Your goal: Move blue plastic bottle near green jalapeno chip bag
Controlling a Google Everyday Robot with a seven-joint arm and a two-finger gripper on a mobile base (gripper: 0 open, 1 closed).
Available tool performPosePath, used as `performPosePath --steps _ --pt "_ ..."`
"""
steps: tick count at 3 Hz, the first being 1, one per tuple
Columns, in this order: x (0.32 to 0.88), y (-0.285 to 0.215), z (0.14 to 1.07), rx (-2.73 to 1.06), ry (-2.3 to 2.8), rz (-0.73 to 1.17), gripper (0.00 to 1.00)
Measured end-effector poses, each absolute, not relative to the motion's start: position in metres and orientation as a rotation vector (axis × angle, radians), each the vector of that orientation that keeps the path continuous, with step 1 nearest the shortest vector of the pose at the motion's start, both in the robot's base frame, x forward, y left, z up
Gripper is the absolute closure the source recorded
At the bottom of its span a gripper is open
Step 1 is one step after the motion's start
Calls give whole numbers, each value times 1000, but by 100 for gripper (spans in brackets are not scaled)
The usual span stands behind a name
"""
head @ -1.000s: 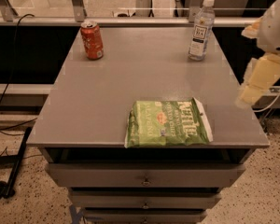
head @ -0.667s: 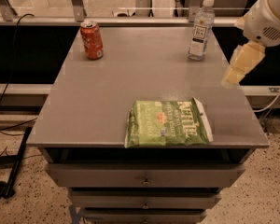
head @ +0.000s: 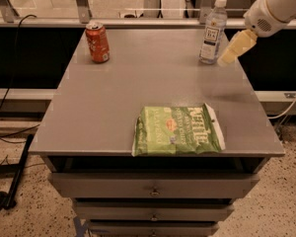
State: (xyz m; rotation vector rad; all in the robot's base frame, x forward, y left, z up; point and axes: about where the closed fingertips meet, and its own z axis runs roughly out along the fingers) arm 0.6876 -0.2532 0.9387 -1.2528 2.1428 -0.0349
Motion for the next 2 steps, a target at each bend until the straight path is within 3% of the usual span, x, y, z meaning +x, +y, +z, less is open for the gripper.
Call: performPosePath --steps 2 --pt "762 -258 923 -1017 2015 130 0"
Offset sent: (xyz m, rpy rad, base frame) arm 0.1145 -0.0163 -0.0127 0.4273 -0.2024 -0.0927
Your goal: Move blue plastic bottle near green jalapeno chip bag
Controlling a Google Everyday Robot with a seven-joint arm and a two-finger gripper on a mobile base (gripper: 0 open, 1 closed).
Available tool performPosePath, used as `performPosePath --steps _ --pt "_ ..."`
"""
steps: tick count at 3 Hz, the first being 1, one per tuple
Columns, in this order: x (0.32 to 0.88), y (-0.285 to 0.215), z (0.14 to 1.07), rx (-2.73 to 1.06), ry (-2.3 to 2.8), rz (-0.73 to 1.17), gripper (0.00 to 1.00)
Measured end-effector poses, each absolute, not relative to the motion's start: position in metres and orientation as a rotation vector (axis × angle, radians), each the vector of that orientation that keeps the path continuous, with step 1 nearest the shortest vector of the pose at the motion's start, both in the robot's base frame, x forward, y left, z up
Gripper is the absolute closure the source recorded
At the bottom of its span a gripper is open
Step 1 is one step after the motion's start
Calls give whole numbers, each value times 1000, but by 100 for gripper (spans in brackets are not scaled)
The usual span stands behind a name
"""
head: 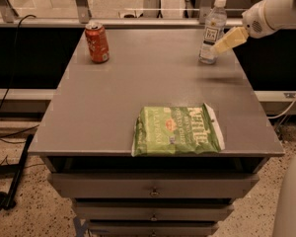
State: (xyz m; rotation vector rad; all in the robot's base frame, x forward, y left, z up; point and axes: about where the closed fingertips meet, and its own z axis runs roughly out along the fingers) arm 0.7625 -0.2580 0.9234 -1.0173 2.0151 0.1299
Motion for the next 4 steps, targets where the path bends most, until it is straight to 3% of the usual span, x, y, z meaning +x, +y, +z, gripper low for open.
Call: performPosePath --steps 1,3,4 --pt "788 -244 919 -906 1896 285 3" --pt "792 -217 926 -873 1801 453 49" --pt "767 -196 942 -938 1747 544 73"
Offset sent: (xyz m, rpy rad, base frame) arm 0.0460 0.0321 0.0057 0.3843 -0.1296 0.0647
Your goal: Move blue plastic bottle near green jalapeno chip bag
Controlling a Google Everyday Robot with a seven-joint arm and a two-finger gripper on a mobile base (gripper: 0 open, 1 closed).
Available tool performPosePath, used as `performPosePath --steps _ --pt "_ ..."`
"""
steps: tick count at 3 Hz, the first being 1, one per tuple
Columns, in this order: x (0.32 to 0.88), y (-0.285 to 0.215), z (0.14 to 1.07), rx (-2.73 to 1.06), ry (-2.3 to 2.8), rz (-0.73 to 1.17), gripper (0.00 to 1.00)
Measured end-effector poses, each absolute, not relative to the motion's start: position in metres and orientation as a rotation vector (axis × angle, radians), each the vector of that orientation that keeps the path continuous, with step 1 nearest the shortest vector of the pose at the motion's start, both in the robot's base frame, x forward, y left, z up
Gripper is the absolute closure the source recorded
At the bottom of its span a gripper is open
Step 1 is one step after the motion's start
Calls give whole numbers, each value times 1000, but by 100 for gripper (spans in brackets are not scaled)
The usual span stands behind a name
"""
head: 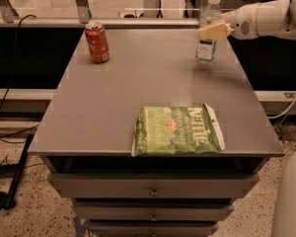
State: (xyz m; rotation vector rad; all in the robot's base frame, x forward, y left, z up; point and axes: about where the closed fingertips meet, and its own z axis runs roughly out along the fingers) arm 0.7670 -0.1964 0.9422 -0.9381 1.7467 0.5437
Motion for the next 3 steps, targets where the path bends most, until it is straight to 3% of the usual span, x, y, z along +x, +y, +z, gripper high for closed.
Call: performPosePath --steps 1,3 --pt "703 -164 976 -1063 1635 665 100" --pt "618 -105 967 -1219 1515 785 100"
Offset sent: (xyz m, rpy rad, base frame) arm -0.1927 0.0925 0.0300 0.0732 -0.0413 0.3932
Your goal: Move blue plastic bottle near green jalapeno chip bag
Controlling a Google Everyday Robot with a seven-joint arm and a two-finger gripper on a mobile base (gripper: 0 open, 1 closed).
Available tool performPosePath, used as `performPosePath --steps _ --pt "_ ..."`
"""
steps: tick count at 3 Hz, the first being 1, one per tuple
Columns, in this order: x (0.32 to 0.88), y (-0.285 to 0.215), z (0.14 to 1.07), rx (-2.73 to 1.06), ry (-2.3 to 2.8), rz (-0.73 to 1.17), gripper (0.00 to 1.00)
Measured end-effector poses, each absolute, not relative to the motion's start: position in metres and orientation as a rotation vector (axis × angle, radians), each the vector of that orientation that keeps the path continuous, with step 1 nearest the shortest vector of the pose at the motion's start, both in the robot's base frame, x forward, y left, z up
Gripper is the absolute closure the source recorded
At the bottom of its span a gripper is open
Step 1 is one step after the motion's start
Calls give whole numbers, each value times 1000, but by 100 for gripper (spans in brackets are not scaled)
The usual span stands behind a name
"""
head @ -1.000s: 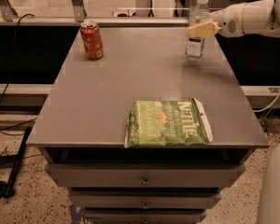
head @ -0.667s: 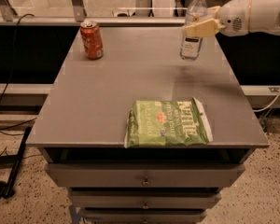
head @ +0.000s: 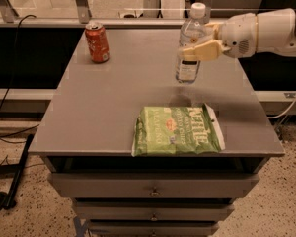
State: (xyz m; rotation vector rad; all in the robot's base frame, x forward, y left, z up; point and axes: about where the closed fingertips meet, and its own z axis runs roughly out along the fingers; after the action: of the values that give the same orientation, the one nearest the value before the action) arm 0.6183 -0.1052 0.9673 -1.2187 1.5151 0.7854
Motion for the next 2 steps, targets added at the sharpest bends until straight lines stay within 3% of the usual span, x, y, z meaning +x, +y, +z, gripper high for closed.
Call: performPosePath --steps 2 --pt "586 -69 940 -1322 1477 871 98"
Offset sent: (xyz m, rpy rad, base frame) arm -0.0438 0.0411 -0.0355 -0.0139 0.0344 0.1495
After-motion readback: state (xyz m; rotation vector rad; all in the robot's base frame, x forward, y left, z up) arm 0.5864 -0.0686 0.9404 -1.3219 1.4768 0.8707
